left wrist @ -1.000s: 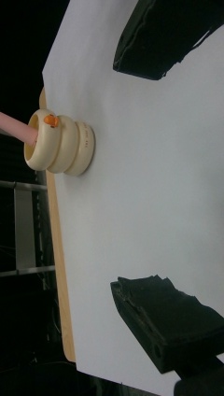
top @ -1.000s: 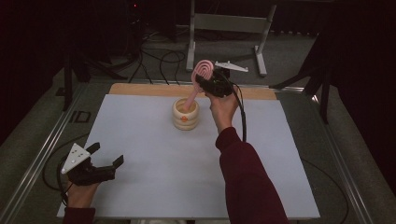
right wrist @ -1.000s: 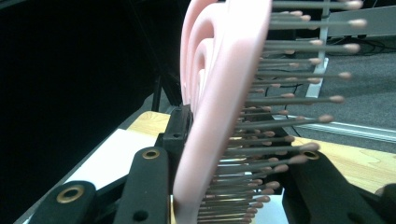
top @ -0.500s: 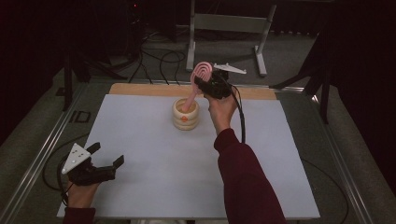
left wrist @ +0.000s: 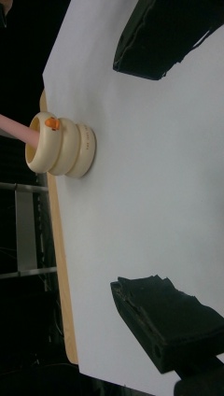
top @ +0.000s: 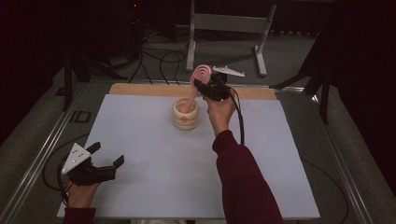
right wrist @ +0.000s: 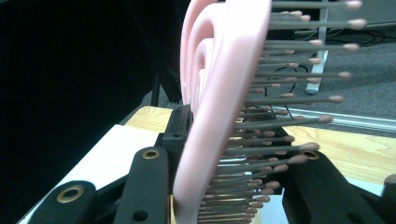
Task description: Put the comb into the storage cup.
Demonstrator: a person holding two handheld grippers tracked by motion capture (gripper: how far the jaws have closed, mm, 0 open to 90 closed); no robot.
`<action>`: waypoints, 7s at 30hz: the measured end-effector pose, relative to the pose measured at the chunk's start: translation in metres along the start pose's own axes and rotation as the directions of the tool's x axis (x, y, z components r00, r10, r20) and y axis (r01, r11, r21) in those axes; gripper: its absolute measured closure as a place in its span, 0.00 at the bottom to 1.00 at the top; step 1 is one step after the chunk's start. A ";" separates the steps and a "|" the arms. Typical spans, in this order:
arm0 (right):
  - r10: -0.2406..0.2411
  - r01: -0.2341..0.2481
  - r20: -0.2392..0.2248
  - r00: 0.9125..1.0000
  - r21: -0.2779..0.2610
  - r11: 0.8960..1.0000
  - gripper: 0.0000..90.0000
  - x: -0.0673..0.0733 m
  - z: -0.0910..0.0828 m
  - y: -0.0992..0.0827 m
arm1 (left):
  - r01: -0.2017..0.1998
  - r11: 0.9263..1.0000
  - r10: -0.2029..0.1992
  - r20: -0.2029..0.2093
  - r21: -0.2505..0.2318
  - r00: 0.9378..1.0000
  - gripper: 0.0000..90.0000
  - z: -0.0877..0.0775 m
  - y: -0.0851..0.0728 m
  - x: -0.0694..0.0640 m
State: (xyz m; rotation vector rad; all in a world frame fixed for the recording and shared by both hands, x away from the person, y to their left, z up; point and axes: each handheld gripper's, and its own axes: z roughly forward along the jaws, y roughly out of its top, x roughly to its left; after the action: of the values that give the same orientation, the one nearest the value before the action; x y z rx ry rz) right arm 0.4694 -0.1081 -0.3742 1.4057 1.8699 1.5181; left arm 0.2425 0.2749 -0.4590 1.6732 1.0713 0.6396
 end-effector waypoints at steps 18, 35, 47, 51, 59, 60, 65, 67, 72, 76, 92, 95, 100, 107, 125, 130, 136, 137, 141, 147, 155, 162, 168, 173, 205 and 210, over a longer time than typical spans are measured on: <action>0.000 0.000 0.007 1.000 0.008 1.000 0.71 0.002 0.005 -0.005 | 0.004 1.000 -0.004 0.003 -0.003 1.000 0.00 0.000 0.000 0.000; -0.003 0.003 0.007 1.000 0.020 1.000 0.71 0.005 0.011 -0.009 | 0.005 1.000 -0.005 0.003 -0.004 1.000 0.00 0.000 0.000 0.001; -0.007 0.007 0.007 1.000 0.030 1.000 0.71 0.008 0.015 -0.013 | 0.010 1.000 -0.010 0.005 -0.013 1.000 0.00 -0.001 0.000 0.001; -0.007 0.007 0.006 1.000 0.034 0.999 0.71 0.010 0.017 -0.014 | 0.008 1.000 -0.008 0.004 -0.013 1.000 0.00 -0.002 0.000 0.001; -0.012 0.012 0.010 1.000 0.041 0.999 0.71 0.011 0.020 -0.018 | 0.009 1.000 -0.009 0.004 -0.015 1.000 0.00 -0.002 0.000 0.001; -0.016 0.015 0.010 1.000 0.042 0.999 0.71 0.011 0.020 -0.018 | 0.008 1.000 -0.008 0.004 -0.015 1.000 0.00 -0.002 0.000 0.001; -0.013 0.012 0.014 1.000 0.048 0.999 0.71 0.011 0.022 -0.021 | 0.006 1.000 -0.006 0.005 -0.015 1.000 0.00 -0.002 0.000 0.001; -0.018 0.017 0.014 1.000 0.050 0.999 0.71 0.011 0.023 -0.022 | 0.008 1.000 -0.008 0.005 -0.015 1.000 0.00 -0.002 0.000 0.001; -0.017 0.017 0.013 1.000 0.055 0.998 0.71 0.013 0.024 -0.024 | 0.007 1.000 -0.007 0.005 -0.015 1.000 0.00 -0.002 0.000 0.001; -0.018 0.017 0.013 1.000 0.057 0.998 0.71 0.014 0.025 -0.025 | 0.006 1.000 -0.006 0.005 -0.015 1.000 0.00 -0.002 0.000 0.001; -0.021 0.020 0.009 1.000 0.075 0.997 0.71 0.016 0.030 -0.031 | 0.008 1.000 -0.008 0.006 -0.014 1.000 0.00 -0.002 0.000 0.001; -0.030 0.029 0.008 1.000 0.083 0.996 0.71 0.016 0.031 -0.033 | 0.009 1.000 -0.009 0.006 -0.014 1.000 0.00 -0.002 0.000 0.001; -0.031 0.031 0.005 1.000 0.090 0.995 0.71 0.018 0.032 -0.034 | 0.010 1.000 -0.010 0.006 -0.014 1.000 0.00 -0.001 0.000 0.001; -0.038 0.037 0.009 0.999 0.097 0.995 0.71 0.019 0.034 -0.036 | 0.009 1.000 -0.009 0.006 -0.011 1.000 0.00 -0.001 -0.001 0.002; -0.068 0.066 0.014 0.998 0.111 0.992 0.71 0.025 0.039 -0.041 | 0.010 1.000 -0.010 0.006 -0.011 1.000 0.00 -0.001 -0.001 0.002; -0.056 0.055 0.014 0.998 0.100 0.993 0.71 0.024 0.039 -0.043 | 0.009 1.000 -0.009 0.007 -0.010 1.000 0.00 0.000 -0.001 0.001; -0.046 0.045 0.011 0.999 0.097 0.994 0.71 0.023 0.038 -0.043 | 0.006 1.000 -0.006 0.008 -0.009 1.000 0.00 0.000 -0.001 0.001; -0.045 0.044 0.010 0.999 0.097 0.994 0.71 0.023 0.038 -0.043 | 0.006 1.000 -0.006 0.008 -0.009 1.000 0.00 0.000 -0.001 0.001; -0.038 0.037 0.009 0.999 0.096 0.995 0.71 0.021 0.038 -0.043 | 0.008 1.000 -0.008 0.005 -0.010 1.000 0.00 -0.001 -0.001 0.001; -0.018 0.018 0.006 1.000 0.092 0.996 0.71 0.017 0.038 -0.043 | 0.008 1.000 -0.008 0.006 -0.010 1.000 0.00 -0.001 -0.001 0.001; -0.002 0.001 0.011 1.000 0.088 0.996 0.71 0.012 0.036 -0.044 | 0.007 1.000 -0.007 0.007 -0.009 1.000 0.00 0.000 -0.001 0.001; 0.000 -0.001 0.014 1.000 0.088 0.996 0.70 0.010 0.036 -0.045 | 0.007 1.000 -0.007 0.006 -0.009 1.000 0.00 0.000 -0.001 0.001; 0.004 -0.006 0.026 1.000 0.086 0.996 0.70 0.007 0.035 -0.045 | 0.007 1.000 -0.007 0.006 -0.008 1.000 0.00 0.000 -0.001 0.001; 0.000 -0.003 0.031 1.000 0.092 0.996 0.70 0.004 0.034 -0.045 | 0.005 1.000 -0.005 0.008 -0.005 1.000 0.00 0.001 -0.001 0.000; 0.003 -0.011 0.070 0.998 0.116 0.993 0.63 -0.010 0.031 -0.047 | 0.004 1.000 -0.004 0.009 0.000 1.000 0.00 0.002 -0.002 -0.001; -0.005 -0.006 0.088 0.996 0.126 0.992 0.61 -0.012 0.031 -0.048 | 0.006 1.000 -0.006 0.006 0.002 1.000 0.00 0.003 -0.002 -0.001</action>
State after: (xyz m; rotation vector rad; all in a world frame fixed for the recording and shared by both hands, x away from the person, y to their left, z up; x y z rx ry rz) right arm 0.4765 -0.0987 -0.4316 1.5026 1.9413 1.3353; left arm 0.2435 0.2735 -0.4621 1.6717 1.0722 0.6291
